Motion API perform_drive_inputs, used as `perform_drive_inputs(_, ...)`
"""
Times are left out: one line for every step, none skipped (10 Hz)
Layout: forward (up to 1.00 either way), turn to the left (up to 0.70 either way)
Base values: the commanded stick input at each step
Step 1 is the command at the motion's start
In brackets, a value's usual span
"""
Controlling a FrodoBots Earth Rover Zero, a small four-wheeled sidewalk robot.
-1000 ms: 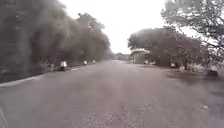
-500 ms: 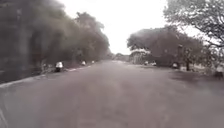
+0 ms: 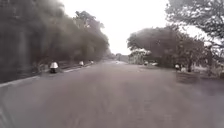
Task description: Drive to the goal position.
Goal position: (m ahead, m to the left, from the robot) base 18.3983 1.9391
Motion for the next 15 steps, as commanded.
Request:
perform_drive_inputs(0.70, 0.00)
perform_drive_inputs(0.70, 0.00)
perform_drive_inputs(0.70, 0.00)
perform_drive_inputs(0.70, 0.00)
perform_drive_inputs(0.70, 0.00)
perform_drive_inputs(0.70, 0.00)
perform_drive_inputs(0.70, 0.00)
perform_drive_inputs(0.70, 0.00)
perform_drive_inputs(0.70, 0.00)
perform_drive_inputs(0.70, 0.00)
perform_drive_inputs(0.70, 0.00)
perform_drive_inputs(0.70, 0.00)
perform_drive_inputs(0.70, 0.00)
perform_drive_inputs(0.70, 0.00)
perform_drive_inputs(0.70, 0.00)
